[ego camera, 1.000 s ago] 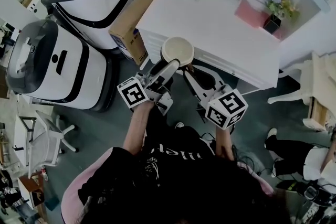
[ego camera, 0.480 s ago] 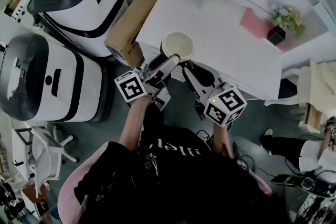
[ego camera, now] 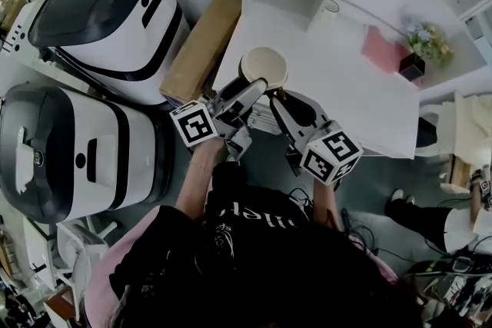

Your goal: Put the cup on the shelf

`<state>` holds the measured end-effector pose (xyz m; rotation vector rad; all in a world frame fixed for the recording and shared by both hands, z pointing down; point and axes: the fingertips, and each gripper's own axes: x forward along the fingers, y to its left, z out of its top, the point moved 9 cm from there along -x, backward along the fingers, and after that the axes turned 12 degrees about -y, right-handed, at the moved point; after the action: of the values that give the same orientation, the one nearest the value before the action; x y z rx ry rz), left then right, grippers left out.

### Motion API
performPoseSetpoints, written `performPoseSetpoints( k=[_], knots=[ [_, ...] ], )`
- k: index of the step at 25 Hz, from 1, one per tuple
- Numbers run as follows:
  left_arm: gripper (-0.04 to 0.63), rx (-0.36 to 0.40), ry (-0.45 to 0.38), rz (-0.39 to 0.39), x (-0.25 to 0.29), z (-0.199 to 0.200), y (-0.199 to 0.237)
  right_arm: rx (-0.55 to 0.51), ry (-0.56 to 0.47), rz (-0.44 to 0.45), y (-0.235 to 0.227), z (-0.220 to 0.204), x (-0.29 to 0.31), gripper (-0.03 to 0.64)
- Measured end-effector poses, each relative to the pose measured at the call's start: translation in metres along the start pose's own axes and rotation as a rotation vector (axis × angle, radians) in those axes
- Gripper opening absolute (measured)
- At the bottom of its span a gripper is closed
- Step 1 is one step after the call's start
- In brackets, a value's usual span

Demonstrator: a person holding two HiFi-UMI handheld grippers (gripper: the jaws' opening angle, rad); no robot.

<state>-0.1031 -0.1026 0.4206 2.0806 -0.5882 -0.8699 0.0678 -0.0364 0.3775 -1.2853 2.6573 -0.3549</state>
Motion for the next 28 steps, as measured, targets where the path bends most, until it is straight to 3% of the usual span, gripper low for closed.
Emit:
performPoseSetpoints(
  k=[7, 16, 23, 28],
  knots=[
    [0.370, -0.022, 0.023, 0.015, -0.001, 0.035, 0.030, 0.009, 0.013, -0.027, 0.002, -0.010, 0.043, 0.086],
    [0.370, -0.050, 0.013, 0.048, 0.005, 0.045, 0.054, 0.022, 0.041, -0.025, -0.012, -0.015, 0.067, 0.086],
    [0.370, -0.063, -0.007, 0.075, 0.034, 0.051, 0.080, 0.070, 0.054, -0.008, -0.050, -0.018, 0.094, 0.086],
    [0.370, -0.130, -0.026, 0.080, 0.070, 0.049, 0.103, 0.119, 0.050, -0.020, -0.089, -0.011, 0.113, 0.086]
  ],
)
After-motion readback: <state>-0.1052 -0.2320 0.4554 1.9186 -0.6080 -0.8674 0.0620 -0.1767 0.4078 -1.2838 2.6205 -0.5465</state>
